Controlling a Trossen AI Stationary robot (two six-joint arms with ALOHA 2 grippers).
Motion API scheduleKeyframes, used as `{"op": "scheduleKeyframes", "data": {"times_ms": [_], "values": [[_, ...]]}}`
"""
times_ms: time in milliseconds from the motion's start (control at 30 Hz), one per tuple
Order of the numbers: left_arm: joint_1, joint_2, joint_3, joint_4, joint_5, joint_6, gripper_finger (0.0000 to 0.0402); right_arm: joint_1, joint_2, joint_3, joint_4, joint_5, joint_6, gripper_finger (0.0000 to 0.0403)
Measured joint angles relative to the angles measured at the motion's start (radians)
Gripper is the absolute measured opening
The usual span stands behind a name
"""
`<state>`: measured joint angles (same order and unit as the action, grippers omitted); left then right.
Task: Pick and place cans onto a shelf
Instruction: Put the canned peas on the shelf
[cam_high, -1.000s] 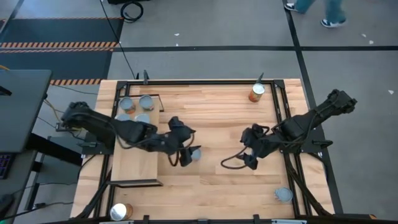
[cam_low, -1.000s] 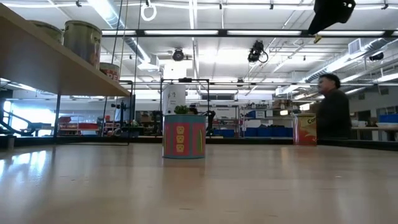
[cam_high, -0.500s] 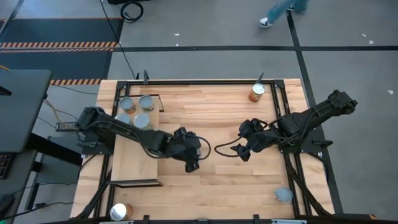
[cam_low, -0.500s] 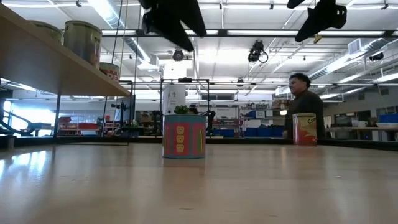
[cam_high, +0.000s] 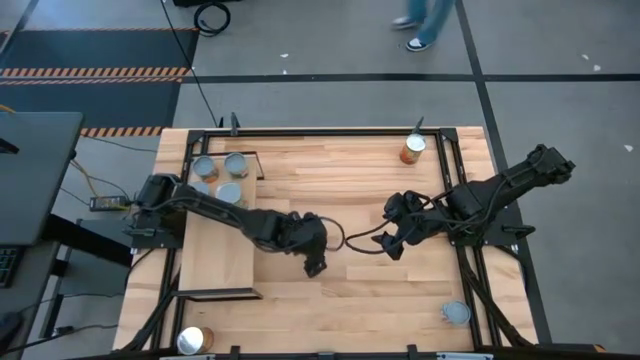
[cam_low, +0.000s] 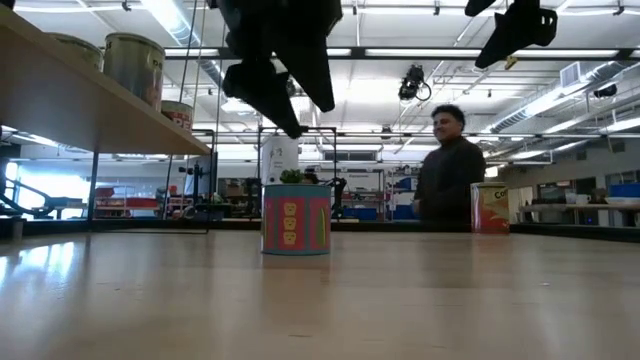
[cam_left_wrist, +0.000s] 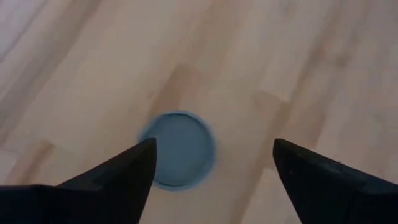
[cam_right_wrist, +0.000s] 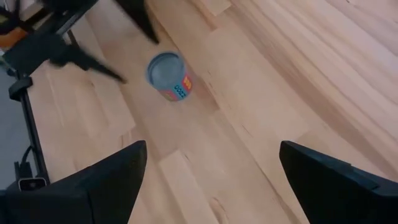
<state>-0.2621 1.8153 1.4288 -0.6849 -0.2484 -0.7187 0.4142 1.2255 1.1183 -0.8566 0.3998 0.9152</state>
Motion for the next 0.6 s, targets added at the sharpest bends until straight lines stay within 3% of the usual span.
{"op": "scheduleKeyframes", "data": {"times_ms": [133,600], "values": [[0.038,0.000,0.000,-0.058,0.011,-0.064,0.0346,-0.011,0.000,0.000,0.000,-0.004,-0.027,0.0374],[0.030,0.068,0.000,-0.087,-0.014,-0.195,0.0348,-0.063,0.000,0.000,0.005,-0.039,-0.059,0.0374]]}}
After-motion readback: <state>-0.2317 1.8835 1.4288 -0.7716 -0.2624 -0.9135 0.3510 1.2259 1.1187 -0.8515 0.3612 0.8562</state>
